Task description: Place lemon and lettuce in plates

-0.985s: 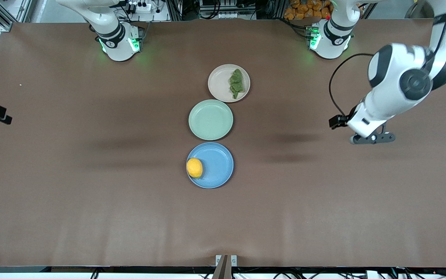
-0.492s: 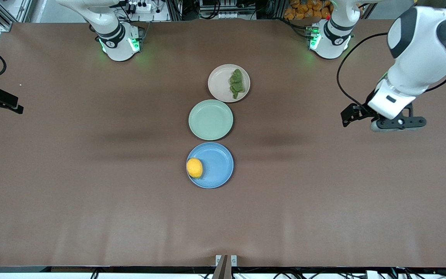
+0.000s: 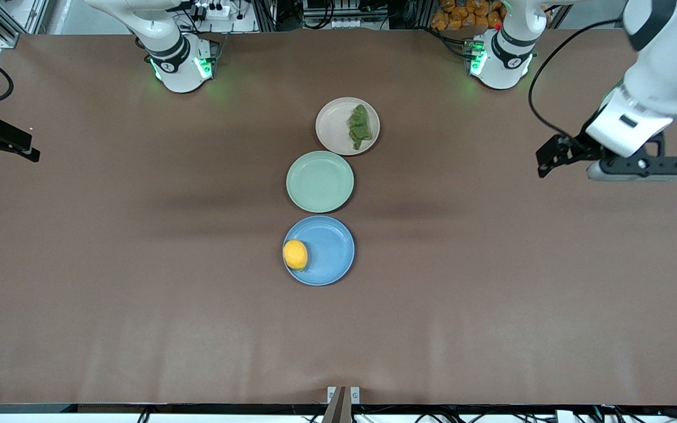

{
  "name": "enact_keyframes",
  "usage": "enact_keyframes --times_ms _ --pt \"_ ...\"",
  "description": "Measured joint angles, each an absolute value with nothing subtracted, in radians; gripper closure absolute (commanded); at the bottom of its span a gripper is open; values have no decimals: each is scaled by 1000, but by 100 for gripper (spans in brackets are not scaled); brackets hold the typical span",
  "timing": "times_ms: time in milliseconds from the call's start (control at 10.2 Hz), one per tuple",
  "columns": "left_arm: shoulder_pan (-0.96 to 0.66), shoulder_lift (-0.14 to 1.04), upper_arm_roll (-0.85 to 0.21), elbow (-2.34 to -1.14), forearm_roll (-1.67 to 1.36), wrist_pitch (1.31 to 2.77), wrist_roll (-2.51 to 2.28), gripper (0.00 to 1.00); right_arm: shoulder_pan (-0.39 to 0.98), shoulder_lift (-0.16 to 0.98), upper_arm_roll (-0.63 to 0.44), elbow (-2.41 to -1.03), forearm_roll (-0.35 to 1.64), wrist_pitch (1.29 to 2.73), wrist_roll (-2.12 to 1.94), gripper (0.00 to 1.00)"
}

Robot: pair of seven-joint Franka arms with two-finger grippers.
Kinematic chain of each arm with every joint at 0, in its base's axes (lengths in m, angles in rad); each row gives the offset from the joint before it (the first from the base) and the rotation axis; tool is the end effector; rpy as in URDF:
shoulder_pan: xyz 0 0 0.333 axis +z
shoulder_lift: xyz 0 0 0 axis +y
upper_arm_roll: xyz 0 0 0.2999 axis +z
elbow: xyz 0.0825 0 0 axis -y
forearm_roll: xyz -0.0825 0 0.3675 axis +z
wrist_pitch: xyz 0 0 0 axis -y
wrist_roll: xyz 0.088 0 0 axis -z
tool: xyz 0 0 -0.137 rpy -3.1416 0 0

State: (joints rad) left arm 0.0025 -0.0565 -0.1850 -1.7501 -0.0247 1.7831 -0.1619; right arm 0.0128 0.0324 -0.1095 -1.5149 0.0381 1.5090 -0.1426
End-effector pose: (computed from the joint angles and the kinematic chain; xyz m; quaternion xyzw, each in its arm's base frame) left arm 0.5305 -0.1029 0.5448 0.9990 -0.0083 0.0424 0.0145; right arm 0.5384 -0.0459 0.5811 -0.9994 -0.0237 0.0169 0.0194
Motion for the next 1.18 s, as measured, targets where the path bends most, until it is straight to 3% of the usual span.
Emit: enact_keyframes --times_ms 492,1182 --pt "3 -58 -184 -1614 -15 1537 -75 0 18 34 -109 -1515 37 1508 -143 0" --pt "22 -33 -176 -1547 -14 1529 -75 0 20 37 -109 -1516 37 1509 -142 0"
